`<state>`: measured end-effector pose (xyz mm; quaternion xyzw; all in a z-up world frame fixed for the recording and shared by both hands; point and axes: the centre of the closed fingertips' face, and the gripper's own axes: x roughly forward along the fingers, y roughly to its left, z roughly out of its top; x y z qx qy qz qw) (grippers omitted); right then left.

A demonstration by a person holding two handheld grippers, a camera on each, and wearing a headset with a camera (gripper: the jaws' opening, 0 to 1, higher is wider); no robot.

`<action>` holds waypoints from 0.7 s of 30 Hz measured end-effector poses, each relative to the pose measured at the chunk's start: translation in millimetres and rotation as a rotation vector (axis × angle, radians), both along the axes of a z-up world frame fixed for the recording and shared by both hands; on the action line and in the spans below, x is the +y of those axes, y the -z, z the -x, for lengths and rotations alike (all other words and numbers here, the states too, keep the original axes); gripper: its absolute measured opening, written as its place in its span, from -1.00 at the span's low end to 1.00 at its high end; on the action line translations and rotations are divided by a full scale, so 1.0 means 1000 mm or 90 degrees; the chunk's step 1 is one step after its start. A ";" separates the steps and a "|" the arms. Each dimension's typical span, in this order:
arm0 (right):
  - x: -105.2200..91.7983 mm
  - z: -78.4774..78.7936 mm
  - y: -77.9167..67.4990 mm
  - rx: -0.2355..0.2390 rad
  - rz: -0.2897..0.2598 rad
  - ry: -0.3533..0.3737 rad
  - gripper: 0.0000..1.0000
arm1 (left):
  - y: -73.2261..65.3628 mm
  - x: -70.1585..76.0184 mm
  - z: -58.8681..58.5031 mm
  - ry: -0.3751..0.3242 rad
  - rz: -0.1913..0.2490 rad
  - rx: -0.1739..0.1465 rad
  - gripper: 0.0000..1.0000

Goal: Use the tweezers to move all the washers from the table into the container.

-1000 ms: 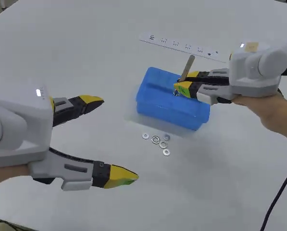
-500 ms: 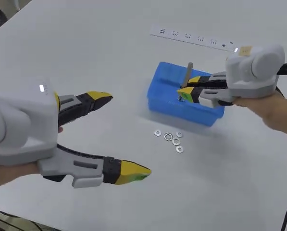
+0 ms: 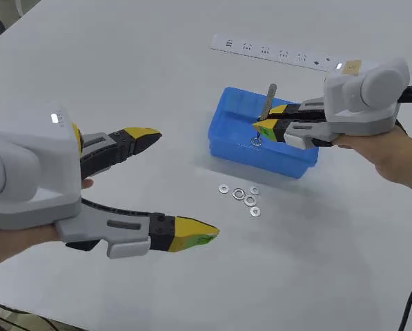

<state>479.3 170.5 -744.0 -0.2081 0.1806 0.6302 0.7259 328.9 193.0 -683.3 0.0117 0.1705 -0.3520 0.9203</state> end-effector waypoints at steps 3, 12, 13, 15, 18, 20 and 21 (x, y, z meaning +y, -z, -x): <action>0.000 0.000 -0.002 -0.003 0.003 -0.003 -0.84 | 0.001 -0.001 -0.008 0.014 -0.012 -0.001 0.88; 0.003 0.004 -0.020 -0.022 -0.012 -0.012 -0.84 | -0.011 0.007 -0.049 0.023 -0.015 -0.030 0.72; 0.003 0.004 -0.021 -0.024 -0.011 -0.012 -0.84 | -0.012 0.007 -0.052 0.025 -0.015 -0.030 0.71; 0.002 0.004 -0.022 -0.024 -0.013 -0.012 -0.84 | -0.013 0.007 -0.060 0.025 -0.022 -0.038 0.65; 0.002 0.007 -0.023 -0.029 -0.009 -0.016 -0.84 | -0.015 0.006 -0.071 0.028 -0.019 -0.042 0.55; 0.001 0.009 -0.022 -0.034 -0.004 -0.024 -0.84 | -0.018 0.001 -0.079 0.035 -0.011 -0.047 0.48; 0.001 0.010 -0.022 -0.036 -0.001 -0.027 -0.84 | -0.020 -0.001 -0.081 0.038 -0.010 -0.050 0.45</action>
